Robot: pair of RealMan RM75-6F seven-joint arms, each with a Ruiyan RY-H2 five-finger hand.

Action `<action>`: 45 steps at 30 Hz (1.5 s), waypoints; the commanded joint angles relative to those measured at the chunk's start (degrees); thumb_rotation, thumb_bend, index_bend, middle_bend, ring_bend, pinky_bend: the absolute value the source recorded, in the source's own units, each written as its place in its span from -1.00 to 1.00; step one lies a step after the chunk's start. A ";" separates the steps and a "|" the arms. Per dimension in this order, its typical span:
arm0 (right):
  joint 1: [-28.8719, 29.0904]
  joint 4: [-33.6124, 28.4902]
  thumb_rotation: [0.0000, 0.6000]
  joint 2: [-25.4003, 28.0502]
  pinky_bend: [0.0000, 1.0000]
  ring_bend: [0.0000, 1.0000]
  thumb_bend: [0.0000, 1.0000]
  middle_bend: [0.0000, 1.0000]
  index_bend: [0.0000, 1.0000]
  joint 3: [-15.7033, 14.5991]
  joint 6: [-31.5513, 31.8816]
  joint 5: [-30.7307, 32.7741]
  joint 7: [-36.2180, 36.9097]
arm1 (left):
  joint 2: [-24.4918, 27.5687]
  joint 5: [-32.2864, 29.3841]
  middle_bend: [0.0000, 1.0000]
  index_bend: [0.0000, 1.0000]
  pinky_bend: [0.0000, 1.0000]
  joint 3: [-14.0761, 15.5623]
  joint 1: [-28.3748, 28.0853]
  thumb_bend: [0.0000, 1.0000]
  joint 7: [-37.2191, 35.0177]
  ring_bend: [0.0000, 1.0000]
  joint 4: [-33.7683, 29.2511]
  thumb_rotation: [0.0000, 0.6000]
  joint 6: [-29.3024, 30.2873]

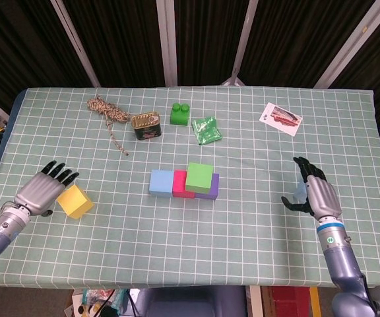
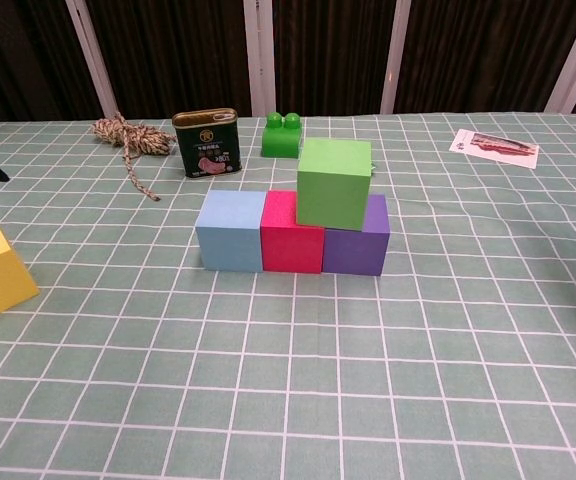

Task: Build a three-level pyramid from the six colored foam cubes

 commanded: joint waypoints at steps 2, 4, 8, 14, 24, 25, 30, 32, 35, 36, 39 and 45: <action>-0.07 0.13 1.00 -0.07 -1.00 -1.00 -0.37 -1.00 -1.00 -0.02 -0.02 0.10 -0.09 | -3.59 3.08 -0.84 -1.00 -0.91 -0.12 -0.50 -0.96 -2.39 -1.00 4.40 1.00 -1.37; -0.11 0.14 1.00 -0.09 -1.00 -1.00 -0.37 -1.00 -1.00 -0.04 -0.02 0.15 -0.17 | -4.96 3.61 -0.84 -1.00 -0.91 -0.37 -0.64 -0.96 -3.42 -1.00 5.76 1.00 -1.93; -0.18 0.12 1.00 -0.12 -1.00 -1.00 -0.37 -1.00 -1.00 -0.05 -0.04 0.21 -0.27 | -6.55 4.82 -0.83 -1.00 -0.91 -0.43 -1.07 -0.96 -4.25 -1.00 7.26 1.00 -3.02; -0.29 0.12 1.00 -0.22 -1.00 -1.00 -0.37 -1.00 -1.00 -0.15 -0.11 0.16 -0.41 | -7.52 6.23 -0.56 -1.00 -0.91 -0.69 -1.34 -0.94 -5.25 -1.00 8.01 1.00 -3.47; -0.47 -0.23 1.00 -0.38 -1.00 -1.00 -0.37 -1.00 -1.00 -0.21 0.04 -0.08 -0.68 | -6.44 6.55 -0.24 -0.95 -0.91 -0.81 -0.58 -0.55 -7.55 -1.00 7.39 1.00 -3.38; -0.47 -0.25 1.00 -0.39 -1.00 -1.00 -0.37 -1.00 -1.00 -0.20 0.05 -0.07 -0.71 | -6.36 6.38 -0.23 -0.94 -0.90 -0.93 -0.47 -0.51 -7.87 -1.00 7.24 1.00 -3.34; -0.47 -0.43 1.00 -0.48 -1.00 -1.00 -0.37 -1.00 -1.00 -0.17 0.04 -0.09 -0.88 | -6.07 3.56 -0.23 -0.93 -0.90 -2.50 0.10 -0.47 -9.43 -1.00 5.56 1.00 -3.00; -0.47 -0.48 1.00 -0.51 -1.00 -1.00 -0.37 -1.00 -1.00 -0.16 0.00 -0.10 -0.92 | -5.98 1.37 -0.24 -0.93 -0.90 -3.68 0.22 -0.47 -9.72 -1.00 4.42 1.00 -2.74; -0.49 -0.52 1.00 -0.55 -1.00 -1.00 -0.37 -1.00 -1.00 -0.15 -0.04 -0.15 -0.96 | -5.98 -3.12 -0.25 -0.93 -0.90 -5.62 0.14 -0.47 -9.13 -1.00 2.30 1.00 -2.68; -0.50 -0.54 1.00 -0.56 -1.00 -1.00 -0.37 -1.00 -1.00 -0.14 -0.08 -0.17 -0.95 | -6.10 -5.49 -0.25 -0.93 -0.90 -6.49 0.00 -0.47 -8.32 -1.00 1.37 1.00 -2.57; -0.52 -0.62 1.00 -0.59 -1.00 -1.00 -0.37 -1.00 -1.00 -0.14 -0.17 -0.30 -0.95 | -6.67 -12.25 -0.25 -0.93 -0.90 -8.39 -0.81 -0.47 -4.49 -1.00 -0.95 1.00 -1.88; -0.55 -0.80 1.00 -0.67 -1.00 -1.00 -0.37 -1.00 -1.00 -0.20 -0.38 -0.55 -0.94 | -9.23 -25.47 -0.25 -0.93 -0.90 -11.49 -3.94 -0.44 4.92 -1.00 -4.68 1.00 1.78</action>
